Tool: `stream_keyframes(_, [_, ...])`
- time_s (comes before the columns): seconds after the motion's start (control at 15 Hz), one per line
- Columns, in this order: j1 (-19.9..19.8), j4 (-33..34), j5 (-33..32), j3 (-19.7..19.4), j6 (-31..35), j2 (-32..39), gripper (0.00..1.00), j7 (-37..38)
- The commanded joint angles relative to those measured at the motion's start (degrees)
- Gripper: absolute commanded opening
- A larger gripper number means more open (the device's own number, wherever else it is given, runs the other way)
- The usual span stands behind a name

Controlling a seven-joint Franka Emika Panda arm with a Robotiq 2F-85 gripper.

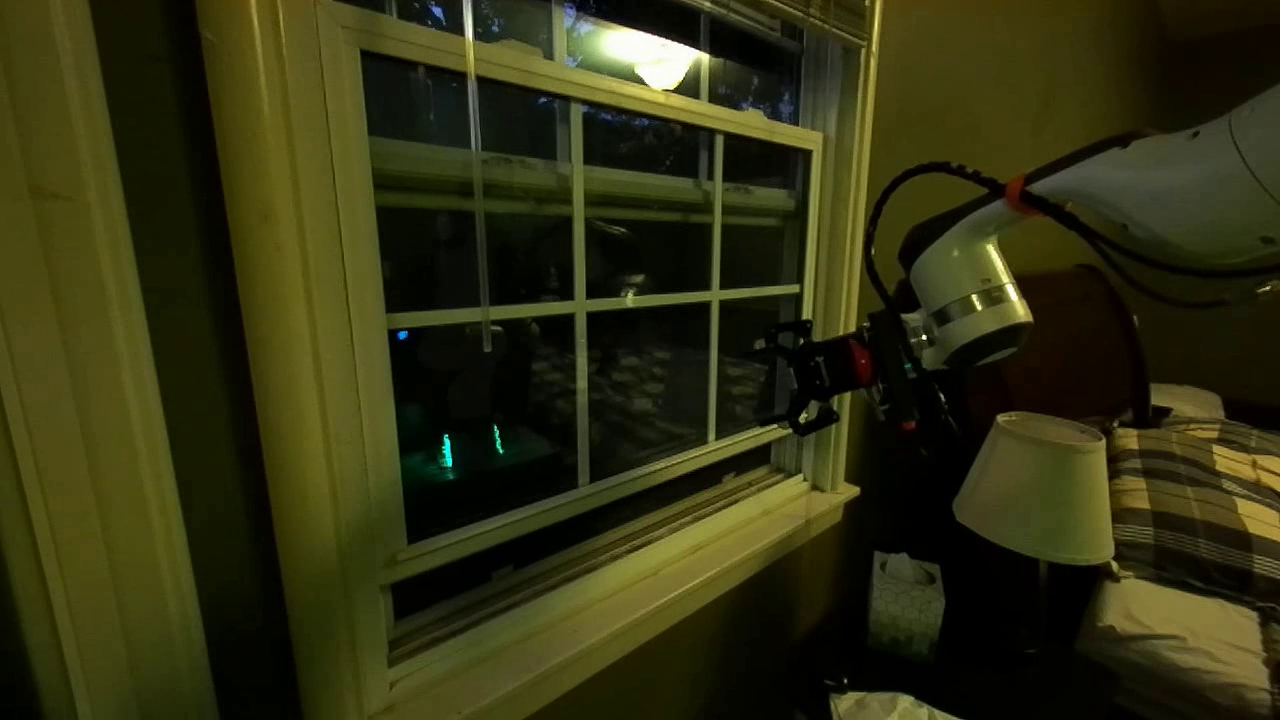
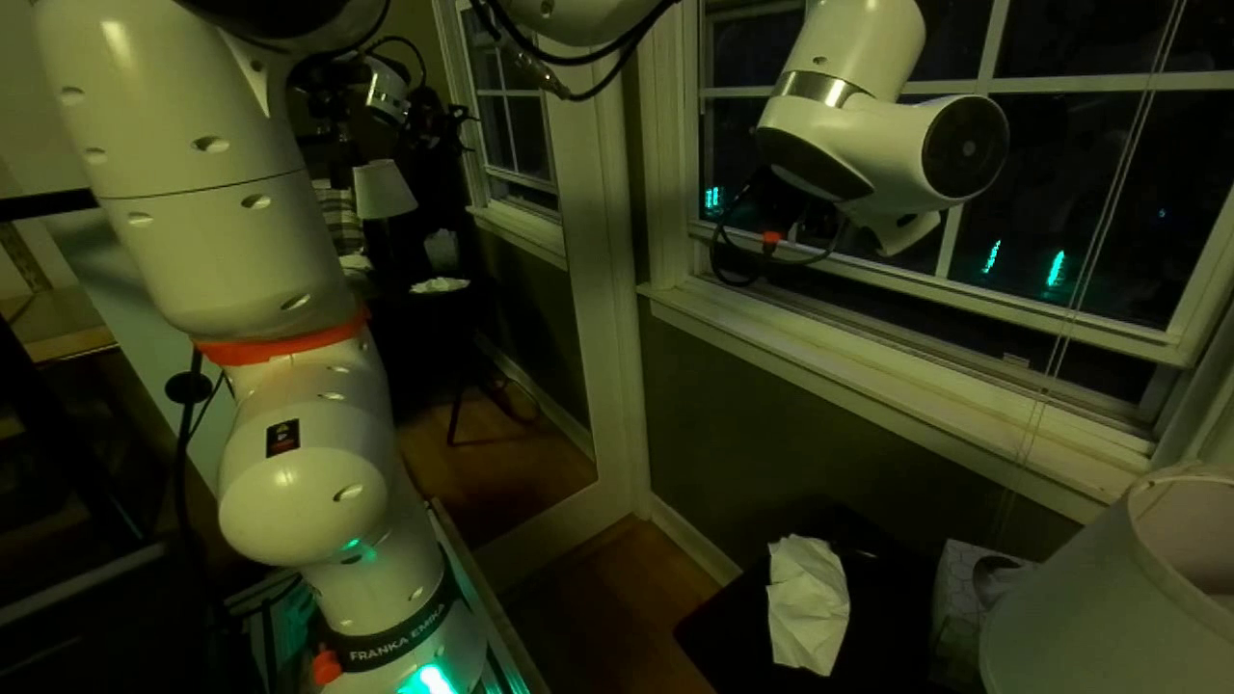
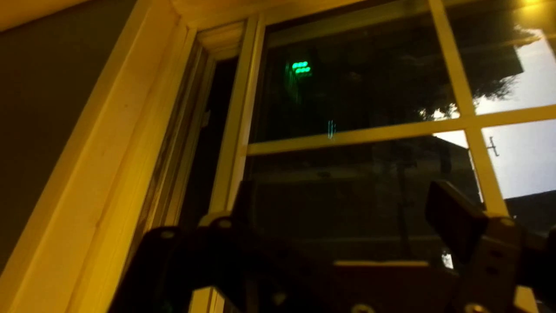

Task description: Open the window on the right.

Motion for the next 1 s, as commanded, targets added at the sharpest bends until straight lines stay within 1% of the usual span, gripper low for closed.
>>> stream_keyframes(0.0, [1.92,-1.55,-3.52,1.91,13.67,-2.58,1.00,-0.68])
stream_keyframes(0.2, [4.17,-3.01,-6.28,4.81,27.03,-5.14,1.00,-0.27])
stream_keyframes(0.47, [7.09,-6.38,-13.82,9.17,44.85,-7.83,1.00,2.25])
stream_keyframes(0.53, [7.04,-7.46,-15.57,10.78,49.14,-7.96,1.00,2.54])
stream_keyframes(0.67, [7.32,-8.70,-19.54,13.07,57.38,-6.93,1.00,3.54])
stream_keyframes(0.93, [7.25,-10.95,-26.47,17.57,74.54,-1.64,1.00,4.05])
